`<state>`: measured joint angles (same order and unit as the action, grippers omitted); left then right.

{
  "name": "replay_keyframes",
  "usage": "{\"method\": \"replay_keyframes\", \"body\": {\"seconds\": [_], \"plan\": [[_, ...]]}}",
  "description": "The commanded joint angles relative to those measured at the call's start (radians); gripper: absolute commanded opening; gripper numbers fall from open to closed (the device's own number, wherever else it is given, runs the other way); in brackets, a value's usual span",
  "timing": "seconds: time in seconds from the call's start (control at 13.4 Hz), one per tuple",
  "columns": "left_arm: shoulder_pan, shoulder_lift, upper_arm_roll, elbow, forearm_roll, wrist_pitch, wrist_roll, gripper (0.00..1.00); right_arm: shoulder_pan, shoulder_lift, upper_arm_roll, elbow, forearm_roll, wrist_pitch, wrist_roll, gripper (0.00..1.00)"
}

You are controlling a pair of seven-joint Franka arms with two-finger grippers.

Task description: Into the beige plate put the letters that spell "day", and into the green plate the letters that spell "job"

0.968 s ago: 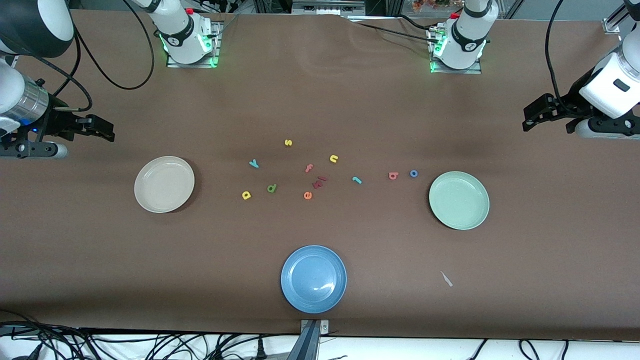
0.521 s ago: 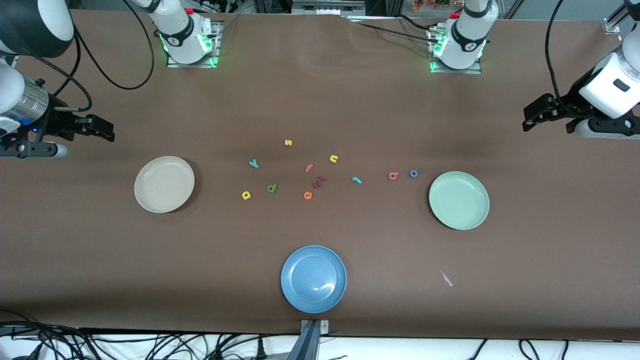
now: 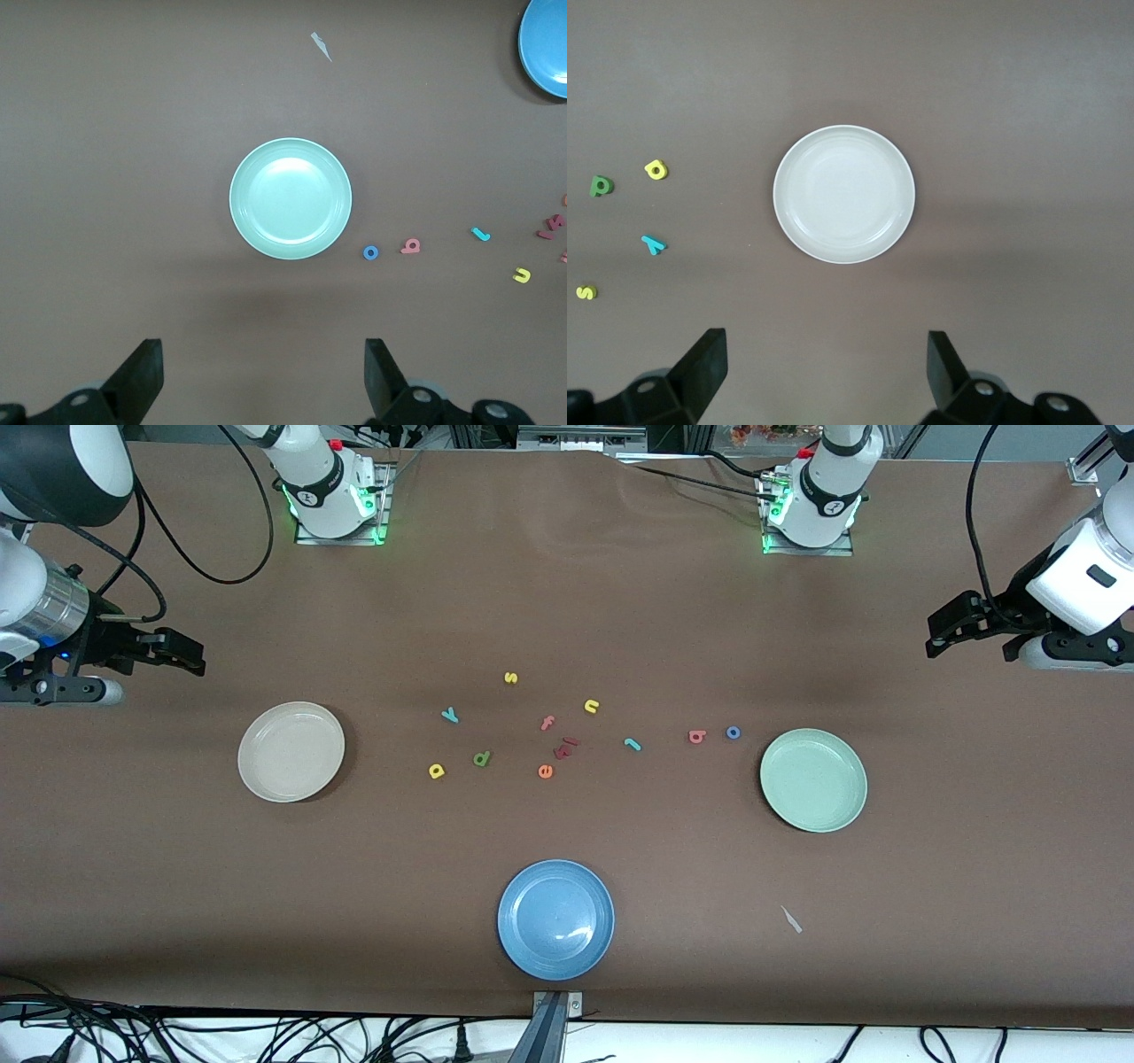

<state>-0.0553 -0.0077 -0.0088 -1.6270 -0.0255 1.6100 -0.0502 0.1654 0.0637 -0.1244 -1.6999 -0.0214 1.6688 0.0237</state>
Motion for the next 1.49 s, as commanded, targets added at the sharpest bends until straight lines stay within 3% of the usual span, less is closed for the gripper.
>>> {"method": "replay_keyframes", "body": {"seconds": [0.0,0.37,0.67,0.97,1.27,1.41], "plan": [[-0.001,-0.012,-0.002,0.003,0.006,-0.015,-0.003,1.00,0.032,0.019,0.005,0.003,0.015,-0.008,-0.010,1.00],[-0.001,-0.012,-0.002,0.003,0.006,-0.015,-0.005,1.00,0.137,0.123,0.025,0.003,0.061,0.011,0.002,1.00],[-0.001,-0.012,-0.002,0.003,0.006,-0.015,-0.003,1.00,0.245,0.230,0.026,-0.014,0.104,0.132,0.100,1.00],[-0.001,-0.012,-0.004,0.003,0.006,-0.015,-0.005,1.00,0.307,0.234,0.028,-0.196,0.104,0.371,0.127,1.00],[-0.005,-0.009,-0.004,0.003,0.006,-0.015,-0.007,1.00,0.310,0.238,0.106,-0.409,0.092,0.702,0.098,1.00],[-0.005,-0.005,-0.004,0.003,0.006,-0.015,-0.007,1.00,0.310,0.263,0.130,-0.466,0.092,0.810,0.069,1.00]]}}
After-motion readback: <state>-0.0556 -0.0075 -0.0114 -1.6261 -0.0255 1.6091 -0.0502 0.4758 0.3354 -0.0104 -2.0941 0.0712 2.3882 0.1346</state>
